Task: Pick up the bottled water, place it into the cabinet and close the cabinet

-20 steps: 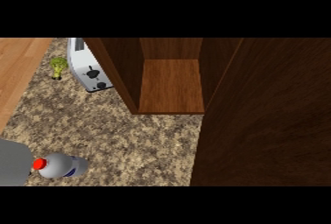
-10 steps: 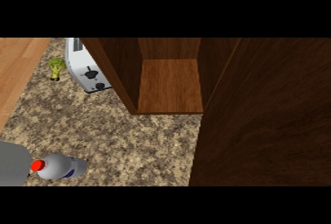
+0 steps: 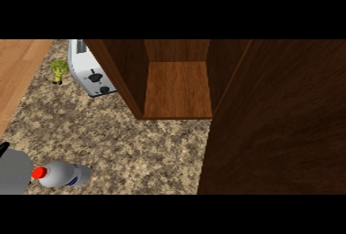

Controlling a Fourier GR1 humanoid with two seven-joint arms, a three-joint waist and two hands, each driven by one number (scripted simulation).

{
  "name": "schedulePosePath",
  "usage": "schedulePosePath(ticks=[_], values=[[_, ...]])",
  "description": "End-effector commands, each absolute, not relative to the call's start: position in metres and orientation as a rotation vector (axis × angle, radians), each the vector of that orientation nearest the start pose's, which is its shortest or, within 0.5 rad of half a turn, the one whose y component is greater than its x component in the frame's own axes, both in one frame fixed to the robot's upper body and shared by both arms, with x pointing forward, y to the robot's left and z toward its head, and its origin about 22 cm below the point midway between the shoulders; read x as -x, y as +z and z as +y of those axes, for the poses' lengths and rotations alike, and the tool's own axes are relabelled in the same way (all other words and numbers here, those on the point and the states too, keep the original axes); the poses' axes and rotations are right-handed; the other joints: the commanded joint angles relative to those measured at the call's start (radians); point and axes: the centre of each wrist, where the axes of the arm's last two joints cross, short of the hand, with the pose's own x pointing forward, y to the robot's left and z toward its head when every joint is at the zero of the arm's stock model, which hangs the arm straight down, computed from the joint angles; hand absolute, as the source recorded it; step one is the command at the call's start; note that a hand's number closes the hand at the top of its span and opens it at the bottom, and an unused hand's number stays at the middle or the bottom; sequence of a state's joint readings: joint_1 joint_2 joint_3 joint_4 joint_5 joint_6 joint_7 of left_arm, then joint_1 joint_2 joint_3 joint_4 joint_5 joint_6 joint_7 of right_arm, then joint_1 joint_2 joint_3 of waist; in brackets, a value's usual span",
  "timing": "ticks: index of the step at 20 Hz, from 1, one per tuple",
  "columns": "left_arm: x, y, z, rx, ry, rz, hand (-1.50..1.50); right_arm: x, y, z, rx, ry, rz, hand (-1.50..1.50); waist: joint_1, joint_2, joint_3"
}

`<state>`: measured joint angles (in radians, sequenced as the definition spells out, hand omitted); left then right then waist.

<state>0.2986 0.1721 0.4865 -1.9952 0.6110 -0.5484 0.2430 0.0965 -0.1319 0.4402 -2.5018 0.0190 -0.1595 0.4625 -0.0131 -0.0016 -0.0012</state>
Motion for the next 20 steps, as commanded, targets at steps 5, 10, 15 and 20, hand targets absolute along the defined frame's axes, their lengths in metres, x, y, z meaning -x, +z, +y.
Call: schedulePosePath(ticks=[5, 10, 15, 20], values=[[-0.167, 0.037, 0.378, 0.158, -0.016, -1.647, -1.5, -0.089, 0.211, -0.185, -0.251, 0.177, -1.959, -1.5, -0.002, -0.001, 0.0], [-0.158, -0.017, 0.373, 0.178, -0.004, -1.636, -1.5, -0.094, 0.209, -0.196, -0.24, 0.191, -1.969, -1.5, 0.0, 0.0, 0.0], [-0.174, -0.044, 0.38, 0.151, -0.004, -1.623, -1.5, -0.097, 0.213, -0.193, -0.245, 0.208, -1.96, -1.5, -0.001, 0.001, 0.0], [-0.15, -0.071, 0.374, 0.142, 0.004, -1.596, -1.5, -0.099, 0.215, -0.184, -0.25, 0.183, -1.981, -1.5, 0.006, -0.001, 0.0]])
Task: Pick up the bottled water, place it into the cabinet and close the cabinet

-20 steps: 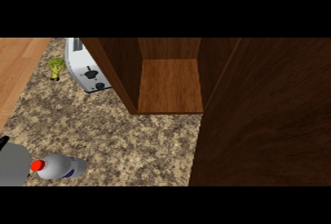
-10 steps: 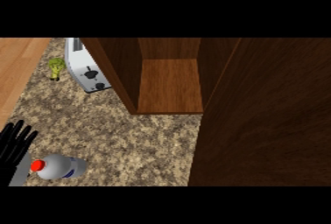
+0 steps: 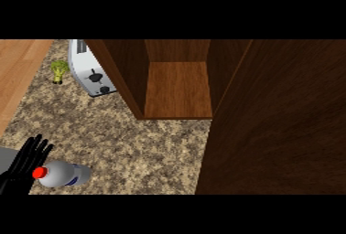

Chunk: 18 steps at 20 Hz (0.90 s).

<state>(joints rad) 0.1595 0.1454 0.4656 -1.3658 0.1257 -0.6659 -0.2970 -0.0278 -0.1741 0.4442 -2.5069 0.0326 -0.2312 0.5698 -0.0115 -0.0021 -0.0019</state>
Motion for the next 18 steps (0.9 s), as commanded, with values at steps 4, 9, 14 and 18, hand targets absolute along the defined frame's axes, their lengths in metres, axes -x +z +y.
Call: schedulePosePath(ticks=[4, 9, 14, 18], values=[[-0.158, -0.082, 0.391, 0.141, 0.013, -1.609, -1.5, -0.102, 0.218, -0.185, -0.256, 0.182, -1.951, -1.5, 0.006, 0.001, 0.001], [-0.172, -0.106, 0.395, 0.13, 0.0, -1.568, -1.5, -0.1, 0.212, -0.186, -0.232, 0.199, -1.955, -1.5, -0.001, 0.001, 0.001], [-0.179, -0.12, 0.387, 0.184, 0.031, -1.591, -1.5, -0.096, 0.209, -0.183, -0.243, 0.191, -1.953, -1.5, -0.005, 0.0, 0.0], [-0.176, -0.134, 0.388, 0.189, 0.091, -1.608, -1.5, -0.099, 0.203, -0.18, -0.228, 0.189, -1.95, -1.5, -0.008, 0.001, 0.0]])
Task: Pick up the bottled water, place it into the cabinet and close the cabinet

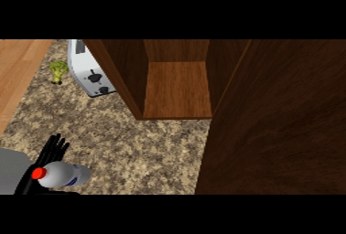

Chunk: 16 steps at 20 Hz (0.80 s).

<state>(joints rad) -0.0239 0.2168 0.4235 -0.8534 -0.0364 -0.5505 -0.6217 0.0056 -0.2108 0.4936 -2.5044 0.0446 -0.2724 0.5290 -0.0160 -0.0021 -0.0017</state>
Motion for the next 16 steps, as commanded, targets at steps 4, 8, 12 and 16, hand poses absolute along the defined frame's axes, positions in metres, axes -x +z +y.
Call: schedulePosePath(ticks=[4, 8, 12, 16], values=[[-0.176, -0.145, 0.369, 0.217, 0.11, -1.599, -1.5, -0.091, 0.209, -0.186, -0.244, 0.167, -1.953, -1.5, -0.003, 0.0, 0.0], [-0.192, -0.141, 0.37, 0.242, 0.104, -1.612, -1.5, -0.091, 0.211, -0.192, -0.226, 0.188, -1.954, -1.5, -0.005, 0.0, 0.001], [-0.183, -0.151, 0.363, 0.292, 0.145, -1.581, -1.5, -0.101, 0.205, -0.189, -0.197, 0.145, -1.952, -1.5, 0.004, 0.0, 0.001], [-0.199, -0.148, 0.359, 0.36, 0.158, -1.581, 1.5, -0.105, 0.195, -0.186, -0.2, 0.16, -1.965, -1.5, 0.003, 0.0, 0.001]])
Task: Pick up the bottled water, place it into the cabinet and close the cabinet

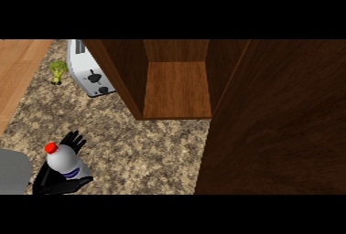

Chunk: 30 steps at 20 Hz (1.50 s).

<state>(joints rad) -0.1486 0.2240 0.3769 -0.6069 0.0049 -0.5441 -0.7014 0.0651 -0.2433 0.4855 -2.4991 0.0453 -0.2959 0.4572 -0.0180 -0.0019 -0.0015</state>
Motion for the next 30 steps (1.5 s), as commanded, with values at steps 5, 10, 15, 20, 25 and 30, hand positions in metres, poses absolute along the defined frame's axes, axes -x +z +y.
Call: schedulePosePath(ticks=[5, 10, 15, 20, 25, 30], values=[[-0.209, -0.154, 0.326, 0.485, 0.151, -1.553, 1.5, -0.108, 0.195, -0.193, -0.17, 0.146, -1.946, -1.5, 0.006, 0.0, 0.001], [-0.2, -0.145, 0.34, 0.335, 0.005, -1.738, 1.5, -0.113, 0.193, -0.199, -0.166, 0.161, -1.945, -1.5, 0.01, 0.001, 0.001], [-0.209, -0.142, 0.32, 0.331, -0.014, -1.763, 1.5, -0.107, 0.196, -0.203, -0.126, 0.138, -1.961, -1.5, 0.011, 0.0, 0.001], [-0.268, -0.131, 0.236, 0.271, 0.066, -1.764, 1.5, -0.107, 0.187, -0.213, -0.079, 0.136, -1.944, -1.5, -0.011, 0.002, 0.001], [-0.302, -0.11, 0.214, 0.402, 0.113, -1.765, 1.5, -0.112, 0.189, -0.233, -0.061, 0.121, -1.965, -1.5, -0.008, 0.001, 0.002], [-0.32, -0.096, 0.188, 0.426, 0.101, -1.753, 1.5, -0.111, 0.19, -0.246, -0.034, 0.144, -1.977, -1.5, -0.011, 0.002, 0.002]])
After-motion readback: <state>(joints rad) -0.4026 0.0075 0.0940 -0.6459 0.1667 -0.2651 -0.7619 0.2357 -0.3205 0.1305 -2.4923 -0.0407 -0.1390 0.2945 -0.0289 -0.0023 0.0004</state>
